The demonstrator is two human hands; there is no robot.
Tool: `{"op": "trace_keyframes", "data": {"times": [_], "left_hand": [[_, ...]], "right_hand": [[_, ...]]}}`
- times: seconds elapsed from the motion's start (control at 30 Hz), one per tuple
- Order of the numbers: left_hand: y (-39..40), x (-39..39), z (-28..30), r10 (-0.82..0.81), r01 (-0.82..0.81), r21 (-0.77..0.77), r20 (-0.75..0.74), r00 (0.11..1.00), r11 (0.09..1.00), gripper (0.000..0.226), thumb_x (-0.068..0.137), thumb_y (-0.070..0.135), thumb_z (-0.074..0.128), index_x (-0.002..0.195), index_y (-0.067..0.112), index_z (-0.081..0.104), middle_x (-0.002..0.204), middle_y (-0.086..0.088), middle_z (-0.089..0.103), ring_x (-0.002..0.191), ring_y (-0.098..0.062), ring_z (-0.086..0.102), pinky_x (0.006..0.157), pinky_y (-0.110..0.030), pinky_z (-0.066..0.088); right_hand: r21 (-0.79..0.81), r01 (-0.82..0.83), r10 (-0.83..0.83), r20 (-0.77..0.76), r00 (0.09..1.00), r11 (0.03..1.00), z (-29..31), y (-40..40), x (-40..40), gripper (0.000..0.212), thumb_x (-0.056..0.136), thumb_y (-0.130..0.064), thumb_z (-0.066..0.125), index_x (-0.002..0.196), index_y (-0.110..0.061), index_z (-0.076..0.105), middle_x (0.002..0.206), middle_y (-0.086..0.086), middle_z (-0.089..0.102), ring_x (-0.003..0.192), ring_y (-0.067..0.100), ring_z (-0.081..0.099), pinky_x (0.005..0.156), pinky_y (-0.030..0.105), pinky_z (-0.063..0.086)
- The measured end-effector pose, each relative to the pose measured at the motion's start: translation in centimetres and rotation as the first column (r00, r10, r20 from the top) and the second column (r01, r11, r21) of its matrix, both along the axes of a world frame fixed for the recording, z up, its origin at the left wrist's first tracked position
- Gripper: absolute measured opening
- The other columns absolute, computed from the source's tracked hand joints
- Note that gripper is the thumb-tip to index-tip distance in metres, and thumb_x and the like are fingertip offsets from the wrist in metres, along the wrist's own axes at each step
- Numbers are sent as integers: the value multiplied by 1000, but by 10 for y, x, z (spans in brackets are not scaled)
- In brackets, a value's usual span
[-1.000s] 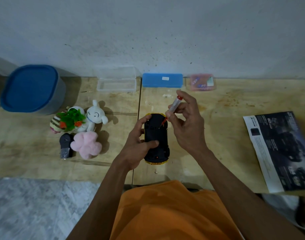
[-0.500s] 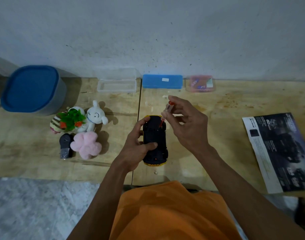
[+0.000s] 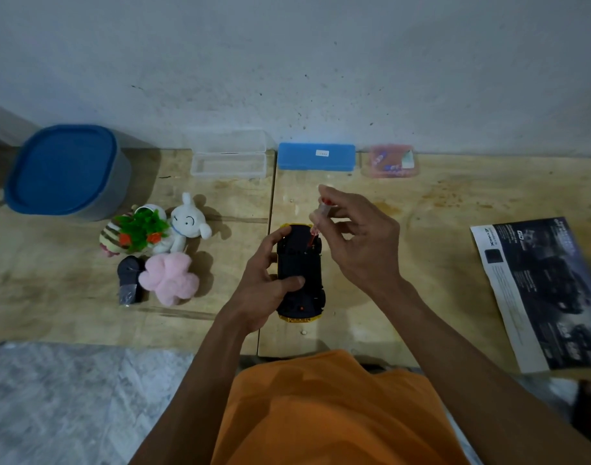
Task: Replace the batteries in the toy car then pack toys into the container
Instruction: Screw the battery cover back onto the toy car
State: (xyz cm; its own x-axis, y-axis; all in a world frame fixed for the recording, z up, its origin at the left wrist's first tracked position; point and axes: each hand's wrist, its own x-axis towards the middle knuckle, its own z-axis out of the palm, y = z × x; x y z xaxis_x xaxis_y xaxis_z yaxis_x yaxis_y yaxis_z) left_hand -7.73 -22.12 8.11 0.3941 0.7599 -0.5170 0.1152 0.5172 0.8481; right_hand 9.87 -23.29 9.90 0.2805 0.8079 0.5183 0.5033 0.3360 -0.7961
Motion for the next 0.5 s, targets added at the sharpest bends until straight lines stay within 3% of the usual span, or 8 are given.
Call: {"op": "trace_keyframes", "data": {"times": [0.17,0.33,0.5], "left_hand": [[-1,-1,0,-3,3,7,-1,1000,1000,85,81,-20,65,140,40,48,131,-9,54,105,-18,65,78,-41,62],[-4,-1,-2,-8,8,0,-1,1000,1000,86,81,-20,65,139,41,49,132,-9,54,107,-23,66,80,-45,62],[-3,-3,-1,5,-5,-2,-3,1000,1000,85,81,-20,64,138,41,49,130,-9,55,107,-24,65,82,-48,62]], "right_hand": [[-4,-12,12,-2,1000,1000,-2,-1,-3,34,89,-2,73,122,2,66,104,12,72,89,18,72,67,30,62],[29,47,-48,13,999,998,-3,1,-4,36,83,-5,80,117,0,69,95,12,69,80,18,70,65,27,61],[-21,-6,4,-50,999,1000,-4,-4,-5,32,91,-2,69,123,1,65,108,12,72,94,15,73,71,29,62]]}}
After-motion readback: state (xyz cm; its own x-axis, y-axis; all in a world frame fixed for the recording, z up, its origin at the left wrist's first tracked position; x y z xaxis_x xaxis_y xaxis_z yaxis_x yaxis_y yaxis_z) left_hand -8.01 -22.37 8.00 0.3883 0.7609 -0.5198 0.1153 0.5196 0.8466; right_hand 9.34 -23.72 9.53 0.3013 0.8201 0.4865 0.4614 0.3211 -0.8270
